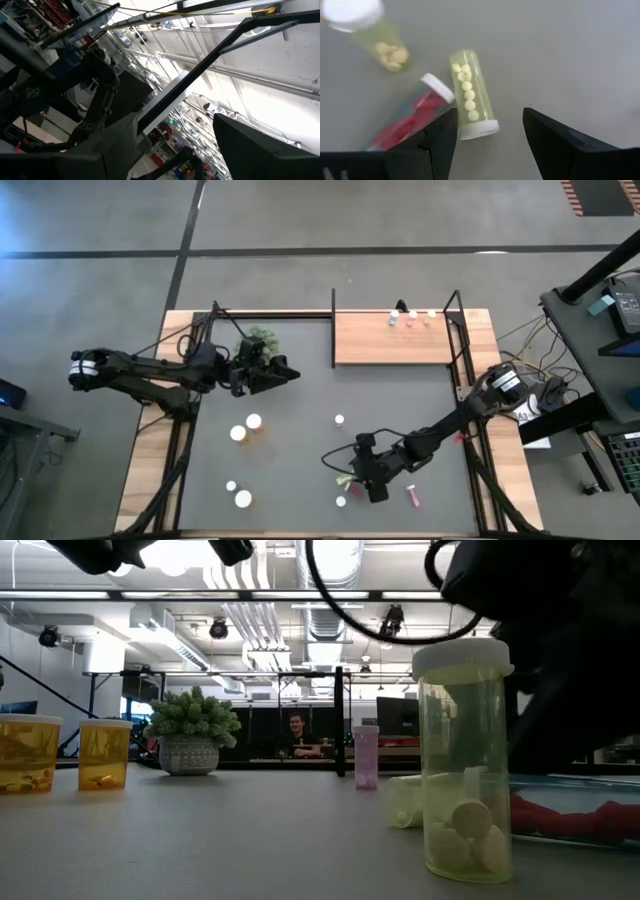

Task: Pick and place medicine bottles onto shelf by color
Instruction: Put the top yellow pill bottle on the shelf aligned with the other yellow pill bottle

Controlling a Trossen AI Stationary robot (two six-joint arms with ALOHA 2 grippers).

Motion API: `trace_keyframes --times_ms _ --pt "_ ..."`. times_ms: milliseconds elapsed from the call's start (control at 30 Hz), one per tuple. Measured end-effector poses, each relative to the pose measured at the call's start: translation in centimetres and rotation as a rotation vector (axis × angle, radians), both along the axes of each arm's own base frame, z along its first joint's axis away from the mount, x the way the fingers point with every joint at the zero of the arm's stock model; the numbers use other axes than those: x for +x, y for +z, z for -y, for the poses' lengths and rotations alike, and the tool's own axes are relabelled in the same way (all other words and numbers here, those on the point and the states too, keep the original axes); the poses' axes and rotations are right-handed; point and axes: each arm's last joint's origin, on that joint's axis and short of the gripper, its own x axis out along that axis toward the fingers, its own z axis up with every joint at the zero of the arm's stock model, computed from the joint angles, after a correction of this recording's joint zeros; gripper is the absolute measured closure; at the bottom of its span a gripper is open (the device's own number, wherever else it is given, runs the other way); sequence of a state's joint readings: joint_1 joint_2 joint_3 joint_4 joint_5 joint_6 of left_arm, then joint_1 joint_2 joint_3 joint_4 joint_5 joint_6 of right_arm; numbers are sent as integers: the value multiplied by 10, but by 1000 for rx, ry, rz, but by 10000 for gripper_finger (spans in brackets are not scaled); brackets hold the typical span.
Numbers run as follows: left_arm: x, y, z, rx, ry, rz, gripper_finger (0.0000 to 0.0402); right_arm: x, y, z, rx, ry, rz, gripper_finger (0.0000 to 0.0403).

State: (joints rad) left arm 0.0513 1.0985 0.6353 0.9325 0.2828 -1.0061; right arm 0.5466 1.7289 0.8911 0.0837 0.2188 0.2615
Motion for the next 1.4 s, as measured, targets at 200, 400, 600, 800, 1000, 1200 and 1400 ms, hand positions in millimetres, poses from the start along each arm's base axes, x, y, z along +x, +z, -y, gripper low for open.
trace_keyframes --times_ms 200,400,600,800,1000,1200,1400 --pt "0 -1 0 0 1 -2 157 6 -17 -3 -1 -15 -16 188" --pt "0 0 0 0 1 -2 157 10 -17 -6 3 -14 -14 189" --pt "0 0 0 0 1 -1 157 10 -15 -6 11 -11 -15 200" --pt "0 -1 0 0 1 -2 157 10 -16 -6 30 -32 -19 224" --pt "0 -1 0 0 1 -2 157 10 -16 -6 51 -57 -23 240" --pt "0 -1 0 0 0 -3 157 10 -14 -5 57 -65 -23 265" --pt "0 -1 0 0 0 -3 157 10 -14 -5 57 -64 -24 292"
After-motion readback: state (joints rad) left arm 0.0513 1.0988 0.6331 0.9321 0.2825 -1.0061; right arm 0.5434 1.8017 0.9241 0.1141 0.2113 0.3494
